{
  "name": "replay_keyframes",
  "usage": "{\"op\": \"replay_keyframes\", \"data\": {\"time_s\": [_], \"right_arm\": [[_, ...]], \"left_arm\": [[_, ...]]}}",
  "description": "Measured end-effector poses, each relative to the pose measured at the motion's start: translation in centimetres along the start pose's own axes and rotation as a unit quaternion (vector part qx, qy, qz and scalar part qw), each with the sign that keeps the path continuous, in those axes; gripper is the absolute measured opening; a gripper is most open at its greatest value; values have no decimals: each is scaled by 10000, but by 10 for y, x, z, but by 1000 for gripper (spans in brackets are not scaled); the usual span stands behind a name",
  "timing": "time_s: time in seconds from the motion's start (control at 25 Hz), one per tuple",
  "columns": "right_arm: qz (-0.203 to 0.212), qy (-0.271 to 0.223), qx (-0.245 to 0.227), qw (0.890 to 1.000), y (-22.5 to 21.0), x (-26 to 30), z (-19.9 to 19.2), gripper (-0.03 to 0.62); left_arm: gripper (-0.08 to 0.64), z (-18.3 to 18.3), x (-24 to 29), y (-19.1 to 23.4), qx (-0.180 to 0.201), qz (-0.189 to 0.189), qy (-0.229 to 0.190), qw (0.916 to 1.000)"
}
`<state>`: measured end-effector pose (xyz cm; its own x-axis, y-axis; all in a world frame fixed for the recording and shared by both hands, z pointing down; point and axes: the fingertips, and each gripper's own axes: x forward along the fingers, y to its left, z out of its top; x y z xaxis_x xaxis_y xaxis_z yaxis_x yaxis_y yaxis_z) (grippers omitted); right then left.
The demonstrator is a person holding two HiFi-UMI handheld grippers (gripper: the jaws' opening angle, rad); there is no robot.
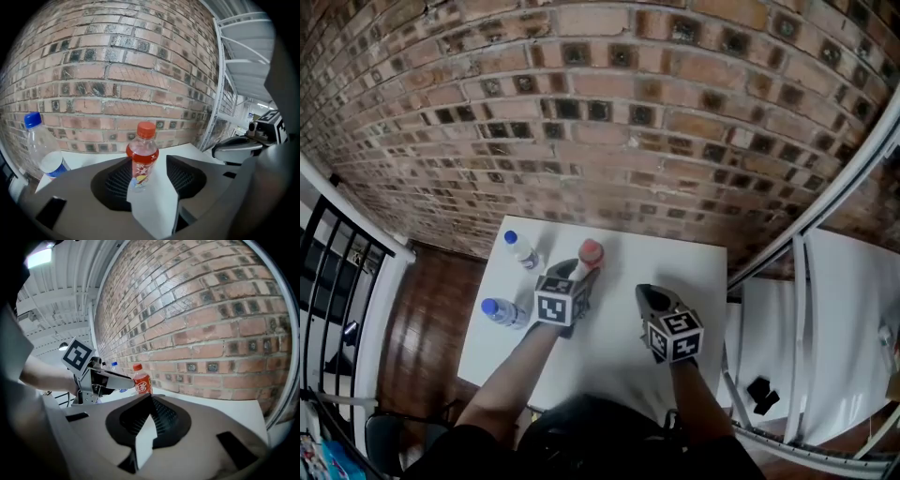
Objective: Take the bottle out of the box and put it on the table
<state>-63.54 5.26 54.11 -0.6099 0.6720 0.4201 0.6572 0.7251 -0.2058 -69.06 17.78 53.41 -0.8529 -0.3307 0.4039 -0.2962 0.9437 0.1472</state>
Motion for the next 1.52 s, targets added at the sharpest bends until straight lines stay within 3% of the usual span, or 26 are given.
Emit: {"op": "replay_keyframes", "data": {"time_s": [0.24,0.44,0.6,0.88,1.08,1.28,1.52], "right_arm": [[-419,-313,-97,9986,26,-41,11,5],[-1162,-605,-133,9913,56,-77,22,5],[-1642,-926,-183,9819,107,-99,24,5],[-2133,-1345,-123,9676,172,-157,9,5],[-2284,-1533,-55,9614,200,-193,0,3],[-2434,-1632,-16,9561,203,-234,-5,3],[-2615,-1758,65,9490,192,-288,-22,3]], "left_arm": [[5,6,-43,0,-318,-29,-454,9985],[5,17,-89,-11,-512,-592,-756,9941],[5,29,-145,-28,-165,-1236,-1215,9847],[5,27,-236,-67,479,-2235,-1737,9579],[5,19,-276,-73,673,-2499,-1830,9485],[5,25,-299,-69,826,-2509,-2020,9431],[5,23,-321,-69,610,-2518,-2136,9419]]}}
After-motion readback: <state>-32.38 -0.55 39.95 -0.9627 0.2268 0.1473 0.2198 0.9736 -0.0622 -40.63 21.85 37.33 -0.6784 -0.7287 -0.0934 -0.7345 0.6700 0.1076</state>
